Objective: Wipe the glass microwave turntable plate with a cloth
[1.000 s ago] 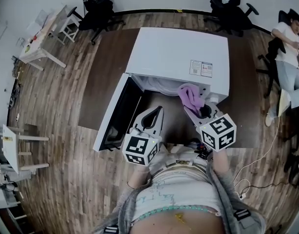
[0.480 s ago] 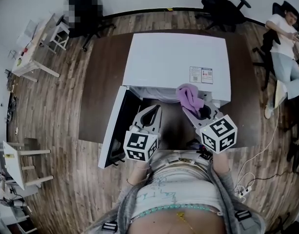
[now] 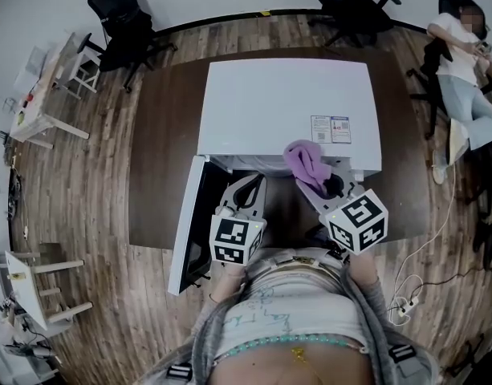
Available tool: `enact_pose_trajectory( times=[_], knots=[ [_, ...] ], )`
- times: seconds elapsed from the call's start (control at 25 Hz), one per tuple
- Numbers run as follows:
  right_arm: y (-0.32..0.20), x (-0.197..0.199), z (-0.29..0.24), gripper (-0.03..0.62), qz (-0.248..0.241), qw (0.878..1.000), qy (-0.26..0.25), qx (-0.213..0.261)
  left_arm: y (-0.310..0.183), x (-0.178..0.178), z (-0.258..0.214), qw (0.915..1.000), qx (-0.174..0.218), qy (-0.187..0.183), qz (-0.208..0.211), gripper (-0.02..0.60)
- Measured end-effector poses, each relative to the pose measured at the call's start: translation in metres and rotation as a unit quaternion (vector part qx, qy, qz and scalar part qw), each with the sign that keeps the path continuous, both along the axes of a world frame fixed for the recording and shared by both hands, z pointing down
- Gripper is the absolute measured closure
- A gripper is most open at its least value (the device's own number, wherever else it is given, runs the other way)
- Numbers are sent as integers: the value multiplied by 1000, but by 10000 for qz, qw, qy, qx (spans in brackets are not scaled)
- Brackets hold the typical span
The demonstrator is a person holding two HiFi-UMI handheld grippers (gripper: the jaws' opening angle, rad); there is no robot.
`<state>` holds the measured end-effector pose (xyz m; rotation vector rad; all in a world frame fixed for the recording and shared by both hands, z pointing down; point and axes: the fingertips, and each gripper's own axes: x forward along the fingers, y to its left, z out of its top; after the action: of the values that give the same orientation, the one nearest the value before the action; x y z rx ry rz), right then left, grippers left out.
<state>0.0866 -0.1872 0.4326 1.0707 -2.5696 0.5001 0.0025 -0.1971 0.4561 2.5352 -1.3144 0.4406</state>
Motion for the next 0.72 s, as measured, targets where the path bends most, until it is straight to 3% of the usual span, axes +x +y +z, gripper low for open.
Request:
enact_pose_trajectory(
  times=[0.72],
  knots=[
    [-9, -3, 7, 473, 77, 9999, 71, -116, -23, -6, 64, 9970, -752, 172, -19, 569]
  ],
)
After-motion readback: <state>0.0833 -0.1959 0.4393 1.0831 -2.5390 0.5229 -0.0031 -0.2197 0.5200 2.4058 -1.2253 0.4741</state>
